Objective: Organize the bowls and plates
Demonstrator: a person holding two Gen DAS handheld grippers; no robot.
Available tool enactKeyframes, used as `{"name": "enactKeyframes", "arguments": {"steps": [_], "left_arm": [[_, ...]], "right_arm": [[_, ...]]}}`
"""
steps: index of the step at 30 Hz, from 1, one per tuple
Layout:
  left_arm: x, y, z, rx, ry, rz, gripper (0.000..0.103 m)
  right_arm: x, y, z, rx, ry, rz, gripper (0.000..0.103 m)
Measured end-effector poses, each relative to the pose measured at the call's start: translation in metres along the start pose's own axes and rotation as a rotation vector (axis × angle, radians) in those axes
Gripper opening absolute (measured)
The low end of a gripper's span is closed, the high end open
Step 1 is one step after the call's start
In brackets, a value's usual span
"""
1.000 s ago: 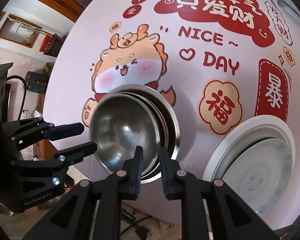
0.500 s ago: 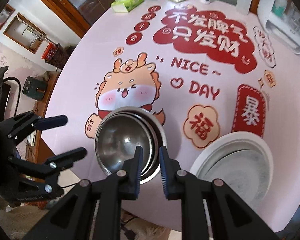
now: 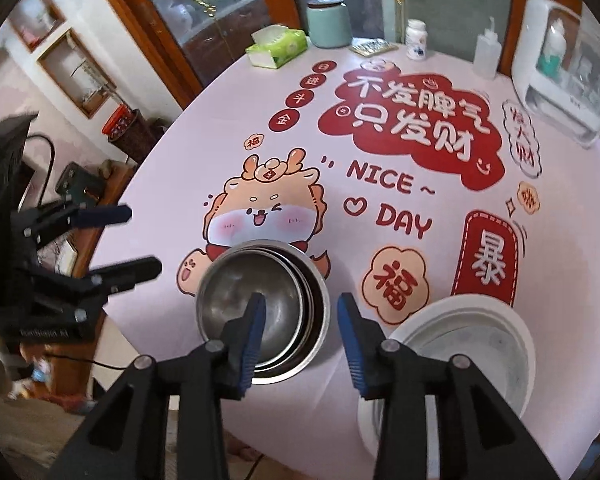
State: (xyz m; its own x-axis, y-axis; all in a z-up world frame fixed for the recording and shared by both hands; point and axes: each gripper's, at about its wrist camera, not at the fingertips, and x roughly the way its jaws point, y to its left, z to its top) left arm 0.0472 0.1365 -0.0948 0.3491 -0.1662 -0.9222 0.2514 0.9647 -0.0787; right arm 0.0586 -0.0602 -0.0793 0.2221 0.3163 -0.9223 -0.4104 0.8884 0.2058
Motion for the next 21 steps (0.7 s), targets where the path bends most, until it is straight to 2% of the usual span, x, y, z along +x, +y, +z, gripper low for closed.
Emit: {"name": "enactKeyframes", "arguments": {"steps": [4, 7, 13, 21], "left_arm": [[0.009, 0.001, -0.003, -0.007, -0.029, 0.016, 0.074], [0.02, 0.004, -0.006, -0.042, -0.023, 0.007, 0.074], [0.047, 0.013, -0.013, -0.103, 0.025, -0.009, 0.074], [0.078, 0.016, -0.026, -0.14, 0.093, -0.026, 0.074]], "right_arm": [[0.008, -0.001, -0.009, -0.002, -0.018, 0.001, 0.038], [0.018, -0.004, -0.017, 0.041, -0.014, 0.017, 0.043], [0.035, -0.01, -0.033, 0.131, -0.015, 0.02, 0.046], [0.056, -0.016, -0.044, 0.235, 0.006, 0.074, 0.046]]}}
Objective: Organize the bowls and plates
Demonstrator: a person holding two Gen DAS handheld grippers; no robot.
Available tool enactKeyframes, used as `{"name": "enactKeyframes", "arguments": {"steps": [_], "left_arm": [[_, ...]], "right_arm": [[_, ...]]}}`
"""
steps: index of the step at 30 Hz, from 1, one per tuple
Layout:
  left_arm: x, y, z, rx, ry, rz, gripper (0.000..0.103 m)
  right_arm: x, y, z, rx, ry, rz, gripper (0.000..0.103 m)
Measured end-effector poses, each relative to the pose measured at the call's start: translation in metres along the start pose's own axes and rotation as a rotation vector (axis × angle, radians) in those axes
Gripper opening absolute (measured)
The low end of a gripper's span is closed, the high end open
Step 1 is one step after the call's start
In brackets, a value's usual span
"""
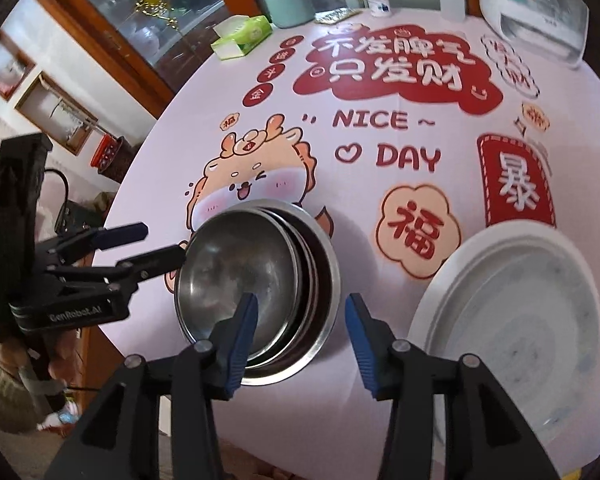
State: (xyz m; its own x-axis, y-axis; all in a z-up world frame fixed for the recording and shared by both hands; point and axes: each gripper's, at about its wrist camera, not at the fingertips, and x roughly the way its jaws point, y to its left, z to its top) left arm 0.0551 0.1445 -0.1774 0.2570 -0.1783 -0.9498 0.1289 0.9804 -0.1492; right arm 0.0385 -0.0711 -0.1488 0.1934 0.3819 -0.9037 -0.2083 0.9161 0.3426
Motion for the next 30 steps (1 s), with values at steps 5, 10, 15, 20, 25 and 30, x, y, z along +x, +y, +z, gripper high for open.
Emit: {"name": "enactKeyframes", "arguments": {"steps": [5, 10, 15, 20, 25, 30], "left_arm": [[0.015, 0.002, -0.004, -0.027, 0.045, -0.026, 0.074], [0.027, 0.006, -0.004, -0.071, 0.09, -0.064, 0.074], [0.037, 0.007, -0.006, -0.099, 0.135, -0.101, 0.074], [0.046, 0.009, -0.011, -0.121, 0.175, -0.125, 0.074], [0.052, 0.012, -0.013, -0.152, 0.203, -0.145, 0.074], [0.052, 0.015, -0.013, -0.166, 0.217, -0.161, 0.068]], "right_arm": [[0.007, -0.001, 0.002, 0.015, 0.016, 0.02, 0.046], [0.015, -0.008, 0.005, 0.051, 0.046, 0.034, 0.046], [0.026, -0.014, 0.005, 0.085, 0.09, 0.045, 0.046], [0.034, -0.017, 0.006, 0.112, 0.123, 0.054, 0.046], [0.04, -0.018, 0.006, 0.123, 0.153, 0.045, 0.046], [0.044, -0.02, 0.006, 0.142, 0.179, 0.056, 0.046]]}}
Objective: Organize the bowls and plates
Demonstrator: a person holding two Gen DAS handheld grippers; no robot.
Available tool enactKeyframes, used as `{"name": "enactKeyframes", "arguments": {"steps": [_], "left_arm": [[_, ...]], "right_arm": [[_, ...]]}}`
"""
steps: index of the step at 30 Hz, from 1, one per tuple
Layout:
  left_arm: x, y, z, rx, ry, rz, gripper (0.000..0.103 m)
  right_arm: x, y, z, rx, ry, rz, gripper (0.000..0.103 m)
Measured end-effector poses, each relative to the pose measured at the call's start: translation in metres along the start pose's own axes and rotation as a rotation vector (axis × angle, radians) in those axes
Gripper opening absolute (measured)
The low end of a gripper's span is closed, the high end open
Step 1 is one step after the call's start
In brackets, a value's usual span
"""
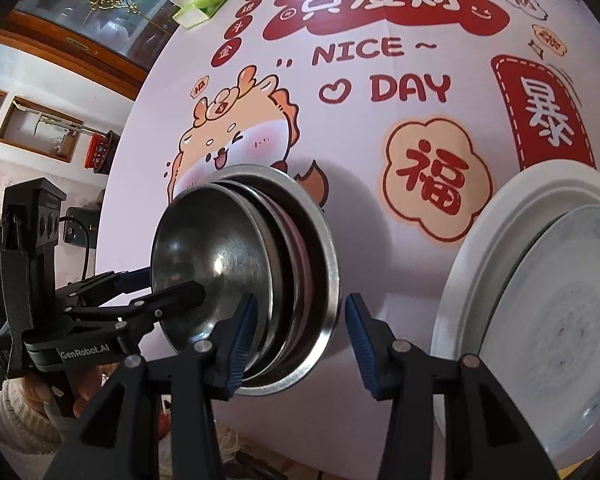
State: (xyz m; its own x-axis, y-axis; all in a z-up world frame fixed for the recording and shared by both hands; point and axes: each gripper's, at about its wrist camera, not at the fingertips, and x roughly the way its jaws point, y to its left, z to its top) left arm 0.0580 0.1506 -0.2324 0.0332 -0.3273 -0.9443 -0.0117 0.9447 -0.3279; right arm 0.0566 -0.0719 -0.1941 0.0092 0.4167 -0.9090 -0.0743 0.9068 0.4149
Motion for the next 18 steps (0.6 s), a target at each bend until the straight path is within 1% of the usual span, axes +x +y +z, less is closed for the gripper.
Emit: {"name": "enactKeyframes", "arguments": {"steps": [3, 5, 8, 11, 12, 13, 14, 18], "left_arm": [[0.001, 0.004, 0.0, -0.015, 0.026, -0.022, 0.06], [0.002, 0.006, -0.001, -0.025, 0.04, -0.035, 0.059], [0.002, 0.005, -0.002, -0.026, 0.049, -0.048, 0.053], [0.001, 0.001, -0.003, -0.012, 0.049, -0.043, 0.048], [0.0, 0.0, -0.003, -0.007, 0.046, -0.043, 0.044], [0.0, -0.002, -0.003, 0.002, 0.044, -0.046, 0.041], [-0.001, -0.003, -0.003, 0.008, 0.043, -0.052, 0.036], [-0.002, -0.006, -0.004, 0.028, 0.042, -0.037, 0.035]], "right_arm": [[0.0, -0.002, 0.0, 0.015, 0.008, 0.015, 0.046], [0.001, -0.004, 0.0, 0.025, 0.013, 0.017, 0.046], [0.003, -0.004, 0.001, 0.03, 0.03, 0.031, 0.046], [0.004, -0.002, 0.0, 0.027, 0.037, 0.032, 0.045], [0.003, -0.001, 0.0, 0.026, 0.036, 0.028, 0.045], [0.003, 0.0, 0.0, 0.024, 0.035, 0.021, 0.041], [0.003, 0.0, 0.0, 0.022, 0.035, 0.013, 0.04], [0.003, -0.001, 0.0, 0.033, 0.035, 0.01, 0.039]]}}
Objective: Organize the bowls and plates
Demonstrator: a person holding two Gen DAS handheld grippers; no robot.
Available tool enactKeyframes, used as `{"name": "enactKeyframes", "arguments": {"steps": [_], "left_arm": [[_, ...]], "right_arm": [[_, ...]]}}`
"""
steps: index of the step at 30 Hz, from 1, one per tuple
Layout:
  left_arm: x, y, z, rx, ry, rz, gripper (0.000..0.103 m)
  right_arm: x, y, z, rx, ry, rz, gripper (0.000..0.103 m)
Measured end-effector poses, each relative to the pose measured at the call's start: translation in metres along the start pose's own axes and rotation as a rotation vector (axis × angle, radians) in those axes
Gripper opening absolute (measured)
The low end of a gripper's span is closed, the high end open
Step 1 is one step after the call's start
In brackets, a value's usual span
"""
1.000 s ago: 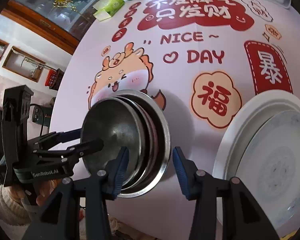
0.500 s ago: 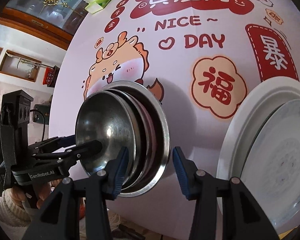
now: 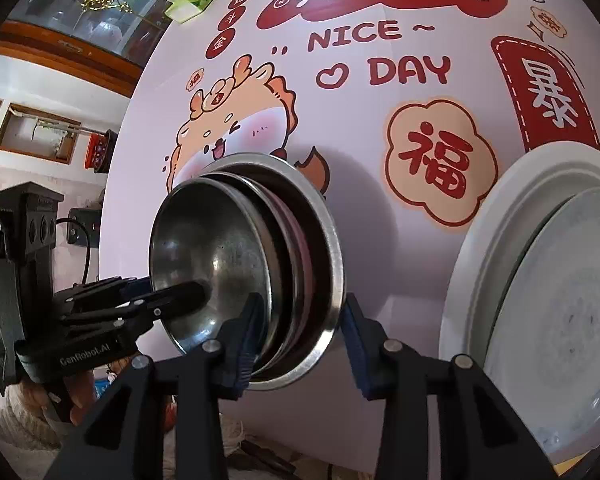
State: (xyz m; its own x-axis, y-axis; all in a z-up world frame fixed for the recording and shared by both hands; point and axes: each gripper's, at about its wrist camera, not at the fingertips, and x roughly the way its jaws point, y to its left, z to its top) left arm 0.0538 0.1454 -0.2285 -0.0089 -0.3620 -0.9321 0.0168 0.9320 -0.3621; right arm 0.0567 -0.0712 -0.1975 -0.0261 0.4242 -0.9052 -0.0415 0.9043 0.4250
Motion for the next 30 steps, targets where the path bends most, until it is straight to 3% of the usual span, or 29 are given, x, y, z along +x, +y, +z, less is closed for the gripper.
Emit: {"name": "enactKeyframes", "arguments": {"steps": [15, 30], "left_arm": [[-0.018, -0.007, -0.005, 0.037, -0.033, 0.011, 0.035], [-0.068, -0.051, -0.008, 0.18, -0.105, -0.016, 0.036]], "right_arm": [[-0.012, 0.005, -0.004, 0.009, -0.013, -0.005, 0.037], [-0.074, 0.011, -0.025, 0.055, -0.155, -0.062, 0.036]]}}
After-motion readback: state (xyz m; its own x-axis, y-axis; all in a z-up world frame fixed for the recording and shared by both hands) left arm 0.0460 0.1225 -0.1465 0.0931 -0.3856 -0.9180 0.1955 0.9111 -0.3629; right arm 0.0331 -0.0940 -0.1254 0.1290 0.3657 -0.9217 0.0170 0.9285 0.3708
